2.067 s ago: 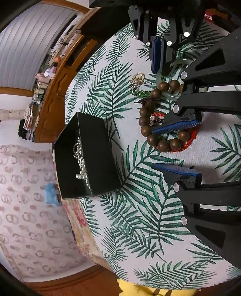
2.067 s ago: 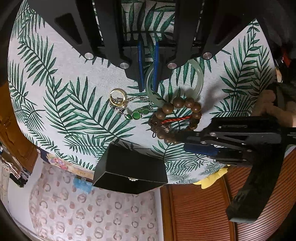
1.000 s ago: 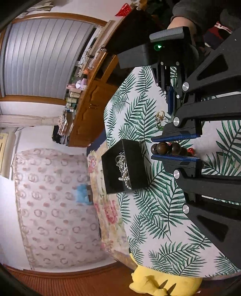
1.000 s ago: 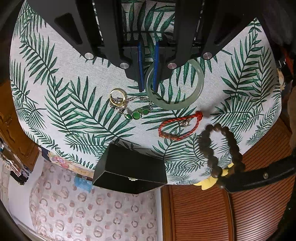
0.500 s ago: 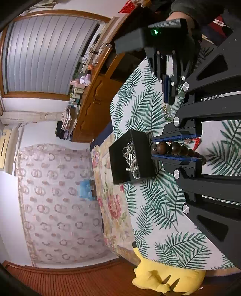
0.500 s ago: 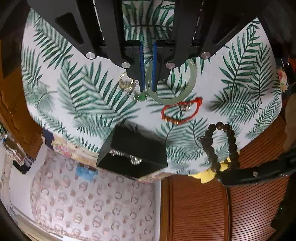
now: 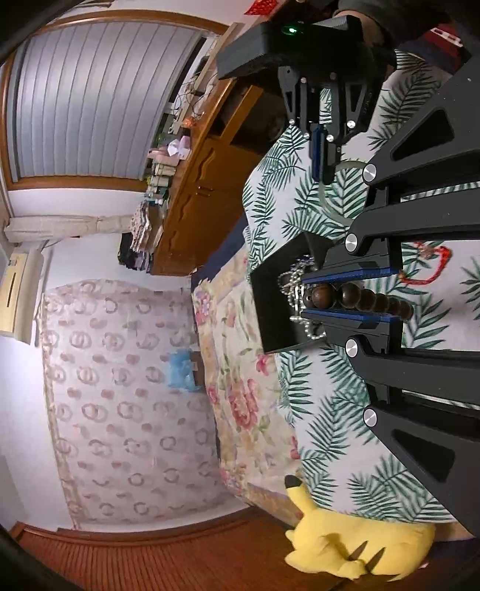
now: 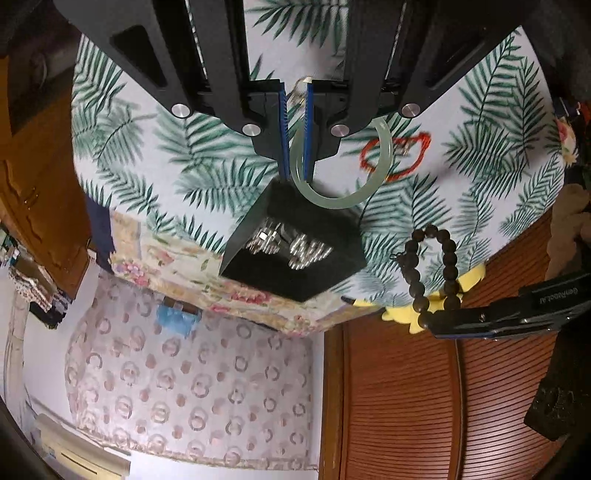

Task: Organize jewelry
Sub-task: 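Carry the bead bracelet and jade bangle into the black box with both grippers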

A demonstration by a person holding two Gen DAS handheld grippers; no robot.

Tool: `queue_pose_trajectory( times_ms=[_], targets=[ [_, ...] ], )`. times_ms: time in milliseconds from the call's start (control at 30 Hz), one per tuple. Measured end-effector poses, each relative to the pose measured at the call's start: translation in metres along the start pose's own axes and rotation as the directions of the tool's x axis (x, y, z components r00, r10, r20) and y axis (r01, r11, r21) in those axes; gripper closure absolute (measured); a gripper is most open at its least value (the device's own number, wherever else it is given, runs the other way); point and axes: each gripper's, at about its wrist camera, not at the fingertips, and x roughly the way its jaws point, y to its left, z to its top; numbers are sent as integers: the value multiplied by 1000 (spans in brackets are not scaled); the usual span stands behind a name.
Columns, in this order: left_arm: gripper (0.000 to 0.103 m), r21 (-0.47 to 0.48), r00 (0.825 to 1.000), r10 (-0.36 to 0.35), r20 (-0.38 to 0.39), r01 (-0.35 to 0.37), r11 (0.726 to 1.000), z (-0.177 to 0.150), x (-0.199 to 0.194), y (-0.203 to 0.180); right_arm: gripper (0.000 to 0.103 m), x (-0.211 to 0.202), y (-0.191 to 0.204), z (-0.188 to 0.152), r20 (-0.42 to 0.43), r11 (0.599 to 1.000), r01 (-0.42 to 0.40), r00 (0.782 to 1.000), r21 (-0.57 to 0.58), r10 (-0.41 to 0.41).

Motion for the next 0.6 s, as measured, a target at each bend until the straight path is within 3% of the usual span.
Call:
queue_pose_trajectory(
  times_ms=[600],
  targets=[
    [91,33,1000,-10,-9,11,999,50,69,9,95,33,-42,64,70,998,67,995,-18,-66]
  ],
)
